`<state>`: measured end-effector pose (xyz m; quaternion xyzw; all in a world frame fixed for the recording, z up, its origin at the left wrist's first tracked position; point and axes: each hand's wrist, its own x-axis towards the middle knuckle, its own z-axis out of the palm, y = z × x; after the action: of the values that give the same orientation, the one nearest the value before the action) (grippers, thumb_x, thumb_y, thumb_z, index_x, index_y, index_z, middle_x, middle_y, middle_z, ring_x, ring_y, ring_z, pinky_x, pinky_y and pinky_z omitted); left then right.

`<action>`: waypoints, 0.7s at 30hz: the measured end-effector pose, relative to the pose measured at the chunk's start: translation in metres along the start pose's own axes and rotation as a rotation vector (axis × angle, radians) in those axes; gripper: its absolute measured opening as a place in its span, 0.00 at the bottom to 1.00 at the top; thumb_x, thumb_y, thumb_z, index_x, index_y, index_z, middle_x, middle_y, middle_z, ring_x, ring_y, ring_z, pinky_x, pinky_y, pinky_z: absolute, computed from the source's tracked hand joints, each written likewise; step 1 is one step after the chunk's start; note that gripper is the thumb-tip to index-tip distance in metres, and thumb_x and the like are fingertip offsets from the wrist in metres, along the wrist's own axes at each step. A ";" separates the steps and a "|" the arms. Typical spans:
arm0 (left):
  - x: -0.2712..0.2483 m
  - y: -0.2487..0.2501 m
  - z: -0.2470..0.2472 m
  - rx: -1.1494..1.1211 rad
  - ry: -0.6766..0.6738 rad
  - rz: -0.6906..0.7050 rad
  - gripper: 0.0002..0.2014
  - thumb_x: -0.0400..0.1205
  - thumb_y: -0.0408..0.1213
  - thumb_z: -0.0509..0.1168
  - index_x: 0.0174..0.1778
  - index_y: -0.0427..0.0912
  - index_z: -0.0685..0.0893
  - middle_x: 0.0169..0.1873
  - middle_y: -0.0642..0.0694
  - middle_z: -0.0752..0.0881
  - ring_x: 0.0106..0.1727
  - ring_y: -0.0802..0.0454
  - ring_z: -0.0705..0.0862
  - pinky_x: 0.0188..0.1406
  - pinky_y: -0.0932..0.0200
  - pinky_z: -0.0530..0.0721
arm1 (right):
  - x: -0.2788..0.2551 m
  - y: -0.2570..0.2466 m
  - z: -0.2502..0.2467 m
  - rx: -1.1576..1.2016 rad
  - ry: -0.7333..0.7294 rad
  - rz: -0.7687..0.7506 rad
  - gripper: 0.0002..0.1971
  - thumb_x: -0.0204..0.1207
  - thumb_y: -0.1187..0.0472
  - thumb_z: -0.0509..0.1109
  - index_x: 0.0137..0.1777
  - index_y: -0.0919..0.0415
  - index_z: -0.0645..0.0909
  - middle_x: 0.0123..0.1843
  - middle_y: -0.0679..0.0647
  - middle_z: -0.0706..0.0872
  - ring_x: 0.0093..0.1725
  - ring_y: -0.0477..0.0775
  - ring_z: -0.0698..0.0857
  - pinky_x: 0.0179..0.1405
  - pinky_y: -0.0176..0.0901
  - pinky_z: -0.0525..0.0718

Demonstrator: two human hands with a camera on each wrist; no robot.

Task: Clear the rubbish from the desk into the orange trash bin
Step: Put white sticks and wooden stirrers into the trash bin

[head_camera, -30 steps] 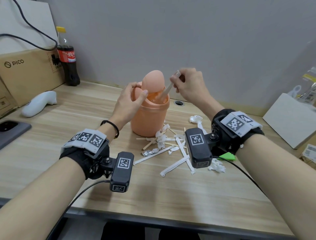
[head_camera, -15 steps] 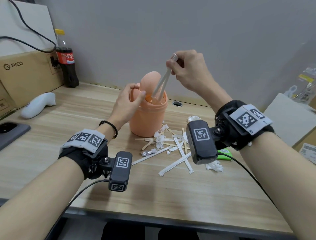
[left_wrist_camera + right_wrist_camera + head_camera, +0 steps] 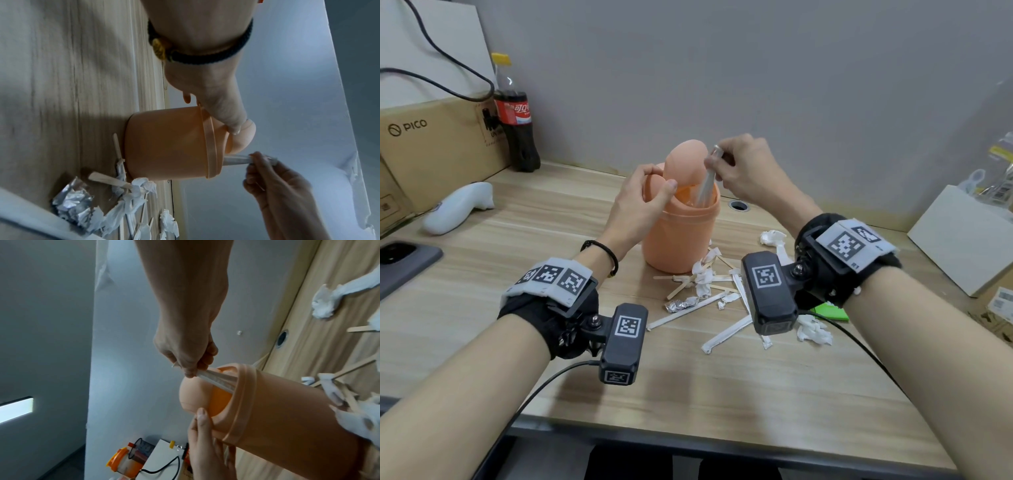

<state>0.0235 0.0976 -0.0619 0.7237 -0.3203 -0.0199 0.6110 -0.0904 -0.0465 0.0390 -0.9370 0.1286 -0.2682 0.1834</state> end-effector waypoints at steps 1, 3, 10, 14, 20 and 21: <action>0.000 0.000 0.000 0.000 -0.002 0.000 0.23 0.76 0.66 0.64 0.64 0.60 0.76 0.62 0.52 0.84 0.65 0.54 0.82 0.62 0.55 0.80 | 0.000 0.003 0.004 -0.001 -0.008 0.010 0.15 0.80 0.55 0.65 0.37 0.64 0.82 0.36 0.64 0.87 0.35 0.64 0.84 0.37 0.54 0.84; 0.000 0.000 0.000 0.001 0.000 0.001 0.24 0.76 0.65 0.64 0.65 0.59 0.77 0.62 0.52 0.84 0.65 0.55 0.82 0.61 0.57 0.79 | -0.001 0.006 0.010 0.001 -0.014 0.021 0.15 0.81 0.56 0.64 0.34 0.61 0.81 0.34 0.63 0.86 0.33 0.63 0.82 0.35 0.53 0.85; 0.001 0.000 0.000 0.004 0.009 0.001 0.21 0.78 0.63 0.65 0.64 0.60 0.76 0.60 0.54 0.85 0.64 0.57 0.82 0.58 0.61 0.77 | -0.005 0.012 0.014 -0.003 -0.014 0.074 0.16 0.80 0.57 0.64 0.31 0.63 0.78 0.28 0.58 0.78 0.27 0.58 0.75 0.26 0.43 0.71; 0.001 0.000 0.001 0.012 0.014 0.007 0.21 0.78 0.63 0.65 0.64 0.61 0.77 0.62 0.53 0.84 0.65 0.57 0.81 0.59 0.61 0.76 | 0.007 -0.003 -0.014 -0.038 0.090 0.003 0.16 0.79 0.57 0.62 0.39 0.69 0.82 0.28 0.59 0.78 0.28 0.54 0.71 0.25 0.47 0.69; 0.002 -0.001 0.001 0.013 0.015 0.004 0.24 0.74 0.68 0.64 0.62 0.62 0.77 0.62 0.53 0.85 0.65 0.56 0.82 0.63 0.58 0.78 | 0.009 -0.013 -0.025 0.050 0.145 -0.108 0.14 0.77 0.55 0.65 0.38 0.65 0.84 0.33 0.65 0.87 0.33 0.64 0.84 0.33 0.55 0.85; 0.002 -0.001 0.001 0.016 0.016 0.001 0.25 0.73 0.69 0.64 0.62 0.62 0.77 0.62 0.53 0.85 0.65 0.56 0.82 0.63 0.57 0.79 | 0.006 -0.011 -0.021 0.059 0.119 -0.103 0.14 0.78 0.55 0.65 0.37 0.65 0.84 0.32 0.64 0.87 0.32 0.63 0.85 0.33 0.57 0.86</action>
<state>0.0250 0.0957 -0.0620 0.7285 -0.3158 -0.0115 0.6078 -0.0955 -0.0444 0.0622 -0.9190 0.0827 -0.3361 0.1888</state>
